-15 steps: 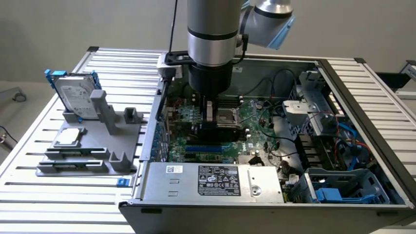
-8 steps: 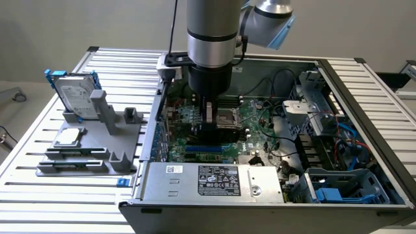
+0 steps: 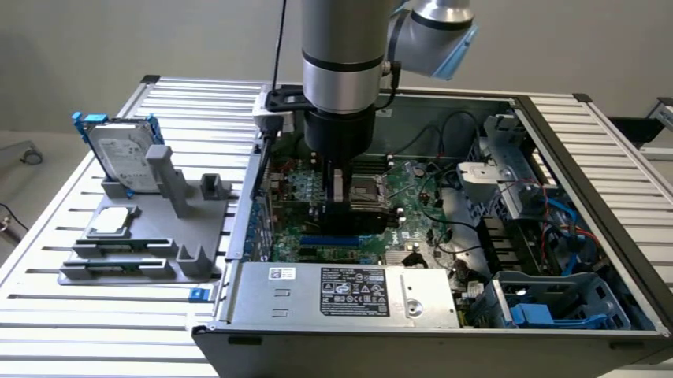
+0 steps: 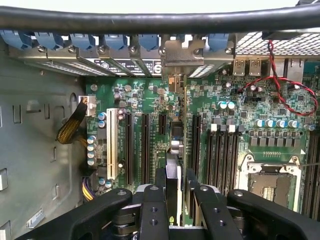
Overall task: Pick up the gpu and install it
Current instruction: 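Insert the gpu into the slot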
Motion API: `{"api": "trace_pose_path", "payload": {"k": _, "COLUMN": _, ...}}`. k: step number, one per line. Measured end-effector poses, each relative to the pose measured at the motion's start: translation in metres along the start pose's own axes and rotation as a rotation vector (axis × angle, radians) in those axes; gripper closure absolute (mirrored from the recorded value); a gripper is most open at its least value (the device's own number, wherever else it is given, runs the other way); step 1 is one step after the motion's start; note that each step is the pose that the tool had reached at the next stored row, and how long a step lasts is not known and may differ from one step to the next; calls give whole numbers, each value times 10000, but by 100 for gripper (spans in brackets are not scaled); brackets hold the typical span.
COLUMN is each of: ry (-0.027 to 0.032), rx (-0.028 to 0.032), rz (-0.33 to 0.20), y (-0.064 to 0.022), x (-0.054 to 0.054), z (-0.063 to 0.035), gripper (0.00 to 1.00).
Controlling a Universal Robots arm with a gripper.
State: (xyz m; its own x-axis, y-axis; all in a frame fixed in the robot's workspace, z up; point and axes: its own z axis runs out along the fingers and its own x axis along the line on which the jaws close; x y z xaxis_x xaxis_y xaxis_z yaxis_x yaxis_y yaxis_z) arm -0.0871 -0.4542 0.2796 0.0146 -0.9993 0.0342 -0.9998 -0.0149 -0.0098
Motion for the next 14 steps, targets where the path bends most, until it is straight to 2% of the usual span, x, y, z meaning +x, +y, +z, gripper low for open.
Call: {"api": "trace_pose_path", "payload": {"k": 14, "ry": 0, "rx": -6, "rz": 142, "y": 4, "x": 3, "z": 35, "gripper": 73}}
